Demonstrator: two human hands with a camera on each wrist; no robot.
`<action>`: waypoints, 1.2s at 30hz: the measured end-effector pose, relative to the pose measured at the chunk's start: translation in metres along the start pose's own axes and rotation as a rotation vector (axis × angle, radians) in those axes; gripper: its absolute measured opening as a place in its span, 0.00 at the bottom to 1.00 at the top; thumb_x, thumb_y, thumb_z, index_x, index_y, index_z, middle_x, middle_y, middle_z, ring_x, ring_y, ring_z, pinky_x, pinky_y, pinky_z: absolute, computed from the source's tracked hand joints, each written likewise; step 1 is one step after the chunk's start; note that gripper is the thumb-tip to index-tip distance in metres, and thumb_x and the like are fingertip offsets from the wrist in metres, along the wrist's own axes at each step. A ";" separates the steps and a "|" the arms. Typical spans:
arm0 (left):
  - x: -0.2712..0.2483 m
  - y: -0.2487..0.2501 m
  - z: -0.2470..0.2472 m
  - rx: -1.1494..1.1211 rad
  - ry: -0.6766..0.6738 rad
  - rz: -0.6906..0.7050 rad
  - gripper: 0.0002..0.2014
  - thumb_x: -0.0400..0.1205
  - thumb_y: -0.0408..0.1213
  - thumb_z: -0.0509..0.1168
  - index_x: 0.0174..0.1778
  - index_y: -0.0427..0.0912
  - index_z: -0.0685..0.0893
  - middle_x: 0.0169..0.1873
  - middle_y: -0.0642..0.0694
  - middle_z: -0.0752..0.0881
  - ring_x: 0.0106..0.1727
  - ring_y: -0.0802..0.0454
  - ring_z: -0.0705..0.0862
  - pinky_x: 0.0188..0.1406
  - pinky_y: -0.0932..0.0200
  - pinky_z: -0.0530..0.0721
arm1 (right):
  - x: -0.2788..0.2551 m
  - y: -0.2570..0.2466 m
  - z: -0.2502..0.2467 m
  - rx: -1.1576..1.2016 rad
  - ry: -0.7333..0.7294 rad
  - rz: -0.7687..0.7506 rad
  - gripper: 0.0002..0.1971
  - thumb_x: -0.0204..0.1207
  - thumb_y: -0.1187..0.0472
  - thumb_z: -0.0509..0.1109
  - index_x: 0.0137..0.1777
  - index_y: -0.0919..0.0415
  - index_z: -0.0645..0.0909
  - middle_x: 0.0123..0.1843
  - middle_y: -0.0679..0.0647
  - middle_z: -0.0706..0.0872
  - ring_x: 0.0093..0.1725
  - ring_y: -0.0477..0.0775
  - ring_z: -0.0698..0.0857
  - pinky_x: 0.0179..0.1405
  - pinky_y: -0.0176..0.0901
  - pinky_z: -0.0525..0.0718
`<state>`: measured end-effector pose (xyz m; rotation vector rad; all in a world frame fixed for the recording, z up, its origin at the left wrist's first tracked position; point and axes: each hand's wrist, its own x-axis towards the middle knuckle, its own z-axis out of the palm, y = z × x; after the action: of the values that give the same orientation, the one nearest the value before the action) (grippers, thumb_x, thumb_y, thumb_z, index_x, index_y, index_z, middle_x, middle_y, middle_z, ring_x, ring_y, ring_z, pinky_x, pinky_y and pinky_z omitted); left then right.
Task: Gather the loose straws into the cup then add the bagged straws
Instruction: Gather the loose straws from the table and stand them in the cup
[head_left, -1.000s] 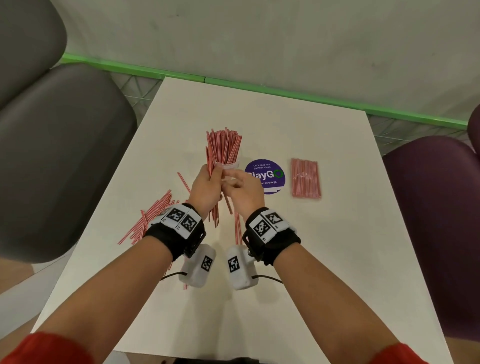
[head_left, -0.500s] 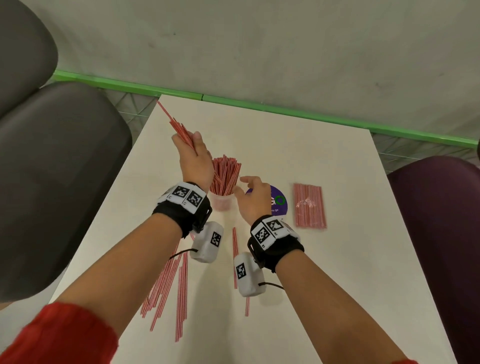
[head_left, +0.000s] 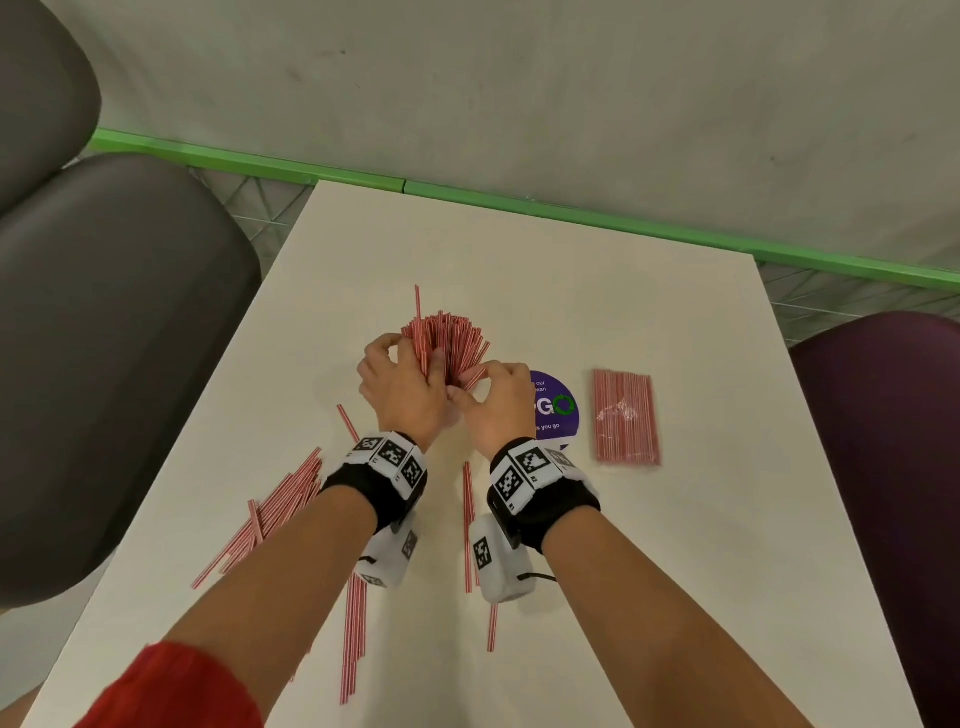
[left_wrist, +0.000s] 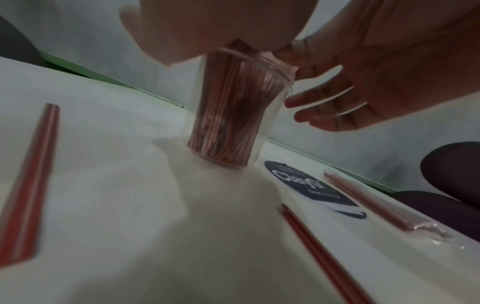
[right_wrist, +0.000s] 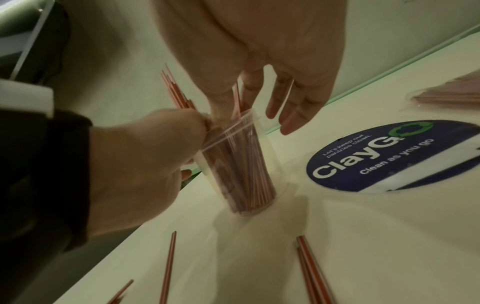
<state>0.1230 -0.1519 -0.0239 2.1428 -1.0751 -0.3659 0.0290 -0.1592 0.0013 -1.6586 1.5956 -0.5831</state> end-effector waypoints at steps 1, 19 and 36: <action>0.000 -0.002 -0.001 -0.018 -0.019 0.009 0.20 0.82 0.45 0.60 0.62 0.32 0.77 0.68 0.35 0.70 0.68 0.35 0.67 0.67 0.42 0.67 | 0.000 0.000 0.000 0.007 0.010 -0.004 0.18 0.71 0.56 0.75 0.59 0.61 0.80 0.65 0.60 0.74 0.68 0.59 0.73 0.64 0.46 0.74; 0.028 -0.006 -0.017 0.050 -0.126 0.428 0.22 0.88 0.39 0.47 0.77 0.37 0.66 0.79 0.40 0.67 0.81 0.44 0.62 0.81 0.52 0.60 | 0.010 -0.015 0.009 -0.147 -0.168 -0.187 0.35 0.84 0.61 0.55 0.82 0.61 0.37 0.86 0.58 0.41 0.85 0.56 0.44 0.85 0.51 0.50; -0.011 -0.079 -0.060 0.378 -0.353 0.074 0.22 0.76 0.34 0.63 0.68 0.46 0.75 0.66 0.43 0.78 0.69 0.40 0.70 0.66 0.46 0.71 | -0.062 0.067 -0.021 -0.278 -0.184 0.300 0.32 0.72 0.45 0.71 0.69 0.65 0.71 0.70 0.60 0.72 0.68 0.61 0.76 0.68 0.50 0.75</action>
<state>0.1944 -0.0831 -0.0367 2.4153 -1.5189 -0.5574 -0.0367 -0.0988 -0.0264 -1.5715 1.8018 -0.0551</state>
